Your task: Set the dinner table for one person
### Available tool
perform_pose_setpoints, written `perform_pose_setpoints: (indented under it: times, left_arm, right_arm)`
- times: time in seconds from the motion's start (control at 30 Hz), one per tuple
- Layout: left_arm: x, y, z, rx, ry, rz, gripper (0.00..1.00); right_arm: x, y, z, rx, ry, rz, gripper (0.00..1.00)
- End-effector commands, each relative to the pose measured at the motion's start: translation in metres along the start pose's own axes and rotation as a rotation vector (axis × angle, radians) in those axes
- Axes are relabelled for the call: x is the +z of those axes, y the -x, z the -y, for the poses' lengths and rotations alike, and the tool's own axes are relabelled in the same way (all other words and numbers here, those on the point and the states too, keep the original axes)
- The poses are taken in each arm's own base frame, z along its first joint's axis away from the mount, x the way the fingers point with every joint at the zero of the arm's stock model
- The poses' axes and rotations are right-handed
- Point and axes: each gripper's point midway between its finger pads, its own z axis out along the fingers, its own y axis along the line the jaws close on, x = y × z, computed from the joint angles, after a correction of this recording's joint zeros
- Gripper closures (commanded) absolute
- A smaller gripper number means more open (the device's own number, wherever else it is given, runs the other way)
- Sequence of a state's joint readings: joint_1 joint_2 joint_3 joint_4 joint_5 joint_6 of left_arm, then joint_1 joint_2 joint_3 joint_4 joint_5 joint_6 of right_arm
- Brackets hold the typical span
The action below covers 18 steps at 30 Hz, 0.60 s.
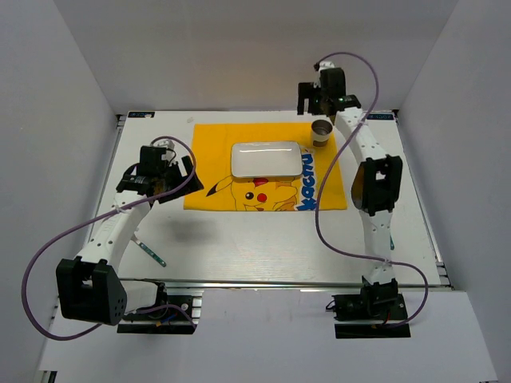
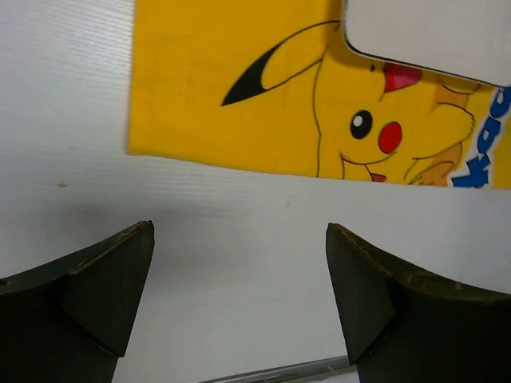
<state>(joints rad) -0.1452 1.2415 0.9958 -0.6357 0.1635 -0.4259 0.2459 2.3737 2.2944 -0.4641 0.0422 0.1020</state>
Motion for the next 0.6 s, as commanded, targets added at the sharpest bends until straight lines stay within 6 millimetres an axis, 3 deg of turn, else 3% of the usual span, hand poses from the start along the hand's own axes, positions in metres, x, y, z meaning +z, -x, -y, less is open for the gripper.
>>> perform_pose_setpoints:
  times: [0.0,0.07,0.13,0.27,0.3,0.33,0.37,0.4,0.43,0.47,0.5,0.53,0.57]
  left_arm:
    - [-0.012,0.018,-0.018,-0.072,0.129,0.081,0.02]
    - [-0.015,0.022,-0.032,-0.093,0.215,0.11,0.02]
    - [-0.018,0.023,-0.041,-0.127,0.26,0.121,0.02]
    - [-0.029,0.026,-0.062,-0.205,0.4,0.166,0.02]
    - [-0.033,0.028,-0.068,-0.23,0.439,0.189,0.02]
    - [-0.037,0.029,-0.07,-0.237,0.452,0.195,0.02]
    - [-0.039,0.03,-0.07,-0.244,0.457,0.205,0.02]
    - [-0.04,0.031,-0.072,-0.251,0.466,0.215,0.02]
    - [-0.042,0.032,-0.072,-0.255,0.47,0.218,0.02]
    - [-0.045,0.033,-0.071,-0.256,0.467,0.226,0.02]
    - [-0.047,0.034,-0.07,-0.256,0.466,0.231,0.02]
    - [-0.048,0.034,-0.07,-0.255,0.462,0.231,0.02]
    - [-0.051,0.035,-0.068,-0.252,0.453,0.239,0.02]
  right_arm:
    - [-0.123,0.138,-0.026,-0.012,0.067,0.364,0.11]
    - [-0.145,0.146,-0.023,-0.006,0.05,0.39,0.11]
    - [-0.169,0.136,-0.016,0.03,0.015,0.365,0.11]
    - [-0.189,0.085,-0.008,0.083,-0.018,0.245,0.11]
    - [-0.207,0.081,-0.008,0.091,-0.025,0.251,0.11]
    - [-0.198,0.042,0.004,0.144,-0.086,0.166,0.11]
    - [-0.218,0.036,0.012,0.193,-0.122,0.182,0.11]
    - [-0.223,0.017,0.021,0.229,-0.165,0.16,0.11]
    - [-0.216,-0.033,0.04,0.26,-0.253,0.083,0.11]
    - [-0.238,-0.041,0.045,0.329,-0.276,0.118,0.11]
    - [-0.242,-0.061,0.052,0.355,-0.306,0.101,0.11]
    - [-0.239,-0.107,0.067,0.383,-0.354,0.031,0.11]
    - [-0.252,-0.116,0.073,0.407,-0.37,0.053,0.11]
